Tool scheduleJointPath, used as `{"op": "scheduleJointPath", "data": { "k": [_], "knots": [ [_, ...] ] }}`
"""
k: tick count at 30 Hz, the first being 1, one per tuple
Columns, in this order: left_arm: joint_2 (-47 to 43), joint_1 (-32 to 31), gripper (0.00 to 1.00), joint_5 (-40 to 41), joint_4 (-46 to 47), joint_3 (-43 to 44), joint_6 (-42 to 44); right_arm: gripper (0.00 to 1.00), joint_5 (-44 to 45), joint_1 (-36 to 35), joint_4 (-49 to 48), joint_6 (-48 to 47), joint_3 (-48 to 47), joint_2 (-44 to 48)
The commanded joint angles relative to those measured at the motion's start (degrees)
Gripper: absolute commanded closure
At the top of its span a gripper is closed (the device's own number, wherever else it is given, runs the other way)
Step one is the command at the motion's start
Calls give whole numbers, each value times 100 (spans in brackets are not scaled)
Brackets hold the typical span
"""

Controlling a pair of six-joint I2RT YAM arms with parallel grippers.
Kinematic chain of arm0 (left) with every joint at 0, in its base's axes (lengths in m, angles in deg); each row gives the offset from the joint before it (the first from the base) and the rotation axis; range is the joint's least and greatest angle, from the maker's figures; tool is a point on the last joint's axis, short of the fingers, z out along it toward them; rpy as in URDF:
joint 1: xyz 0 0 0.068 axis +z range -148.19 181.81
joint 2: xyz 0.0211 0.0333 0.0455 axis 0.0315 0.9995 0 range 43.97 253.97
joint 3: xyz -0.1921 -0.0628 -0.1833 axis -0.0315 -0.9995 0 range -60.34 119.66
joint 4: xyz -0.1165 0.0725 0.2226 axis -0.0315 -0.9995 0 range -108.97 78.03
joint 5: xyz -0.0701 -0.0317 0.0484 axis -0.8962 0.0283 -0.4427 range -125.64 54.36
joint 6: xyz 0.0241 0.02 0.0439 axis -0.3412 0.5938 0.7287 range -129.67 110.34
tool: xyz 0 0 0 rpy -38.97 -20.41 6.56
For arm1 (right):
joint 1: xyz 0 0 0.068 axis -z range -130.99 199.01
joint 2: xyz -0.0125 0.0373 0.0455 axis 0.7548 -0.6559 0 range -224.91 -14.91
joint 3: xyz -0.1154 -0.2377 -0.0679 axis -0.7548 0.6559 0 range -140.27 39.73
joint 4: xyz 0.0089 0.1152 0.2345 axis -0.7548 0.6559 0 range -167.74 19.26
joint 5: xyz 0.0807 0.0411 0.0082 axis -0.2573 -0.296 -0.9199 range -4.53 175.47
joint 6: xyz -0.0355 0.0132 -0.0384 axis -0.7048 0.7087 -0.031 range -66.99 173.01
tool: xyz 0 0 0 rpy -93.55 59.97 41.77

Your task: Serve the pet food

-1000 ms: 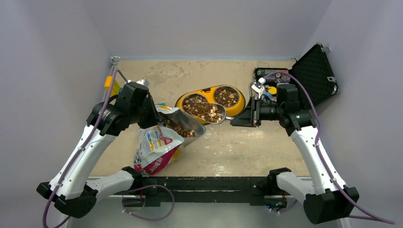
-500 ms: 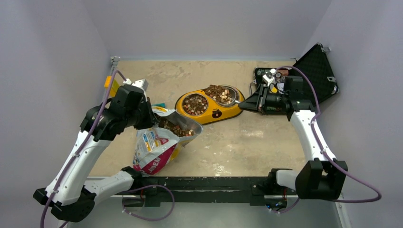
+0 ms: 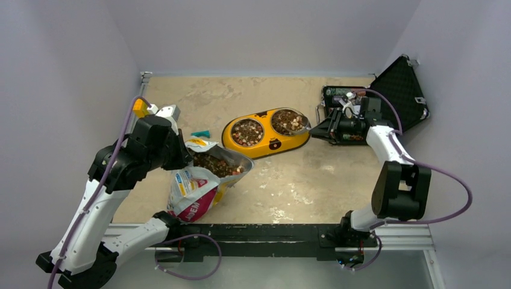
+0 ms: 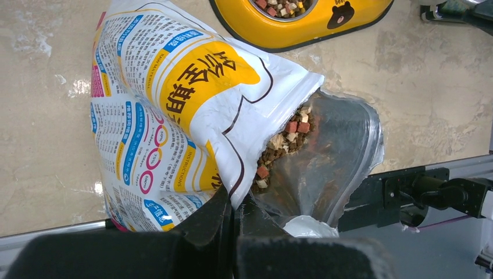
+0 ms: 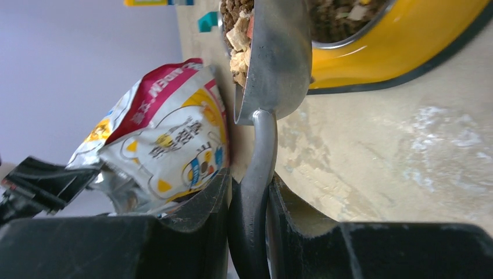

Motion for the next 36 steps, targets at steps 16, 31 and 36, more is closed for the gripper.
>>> {"op": "scheduleJointPath", "data": {
  "k": [16,31,36],
  "knots": [
    [-316,27,100,-20,338,-60,-56,100,1516,-45,948,-710,-950,-706],
    [-338,27,100,-244,410,-145,-132,100,3774,-1223,2486,-1035,-2110,-879],
    [-432,28,100,-246,392,-196,-173,100,4434,-1731,3017,-1034,-2690,-1068]
  ]
}}
